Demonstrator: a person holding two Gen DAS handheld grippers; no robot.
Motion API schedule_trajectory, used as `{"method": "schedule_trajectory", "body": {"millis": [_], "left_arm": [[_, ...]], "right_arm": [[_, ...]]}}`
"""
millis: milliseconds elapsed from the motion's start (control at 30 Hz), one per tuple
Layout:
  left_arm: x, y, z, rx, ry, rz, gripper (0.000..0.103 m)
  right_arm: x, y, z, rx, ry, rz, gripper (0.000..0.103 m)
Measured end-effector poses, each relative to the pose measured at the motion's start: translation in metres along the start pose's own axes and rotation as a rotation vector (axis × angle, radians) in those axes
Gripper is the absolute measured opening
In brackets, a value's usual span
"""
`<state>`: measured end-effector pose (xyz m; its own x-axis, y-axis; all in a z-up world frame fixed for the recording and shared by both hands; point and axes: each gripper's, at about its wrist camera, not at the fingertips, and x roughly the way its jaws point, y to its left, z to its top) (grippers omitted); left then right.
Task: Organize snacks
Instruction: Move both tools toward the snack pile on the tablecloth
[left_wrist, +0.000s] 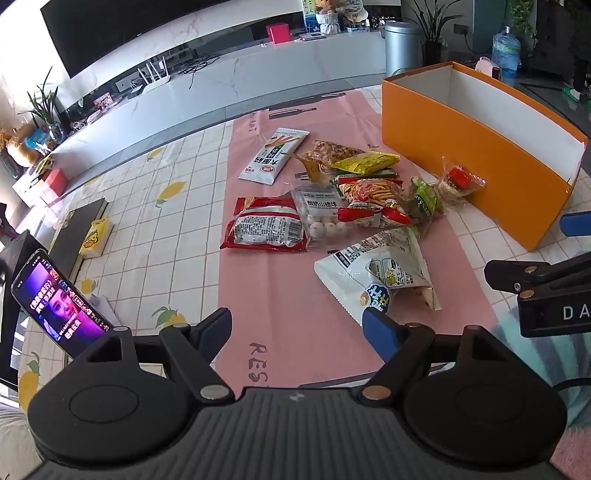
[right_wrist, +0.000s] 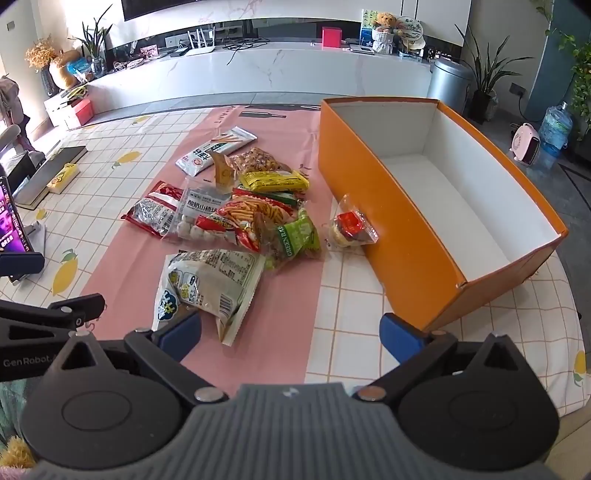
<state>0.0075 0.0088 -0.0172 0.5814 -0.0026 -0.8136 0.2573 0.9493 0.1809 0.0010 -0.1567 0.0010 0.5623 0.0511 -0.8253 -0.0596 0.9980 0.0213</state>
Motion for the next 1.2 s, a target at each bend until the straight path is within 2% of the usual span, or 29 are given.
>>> {"method": "schedule_trajectory", "body": {"millis": [1200], "left_arm": [[0.001,0.001,0.015,-0.003,0.000,-0.026,0.094]], "right_arm": [[0.000,-0.006,0.006,0.011,-0.006,-0.037,0.099]]}}
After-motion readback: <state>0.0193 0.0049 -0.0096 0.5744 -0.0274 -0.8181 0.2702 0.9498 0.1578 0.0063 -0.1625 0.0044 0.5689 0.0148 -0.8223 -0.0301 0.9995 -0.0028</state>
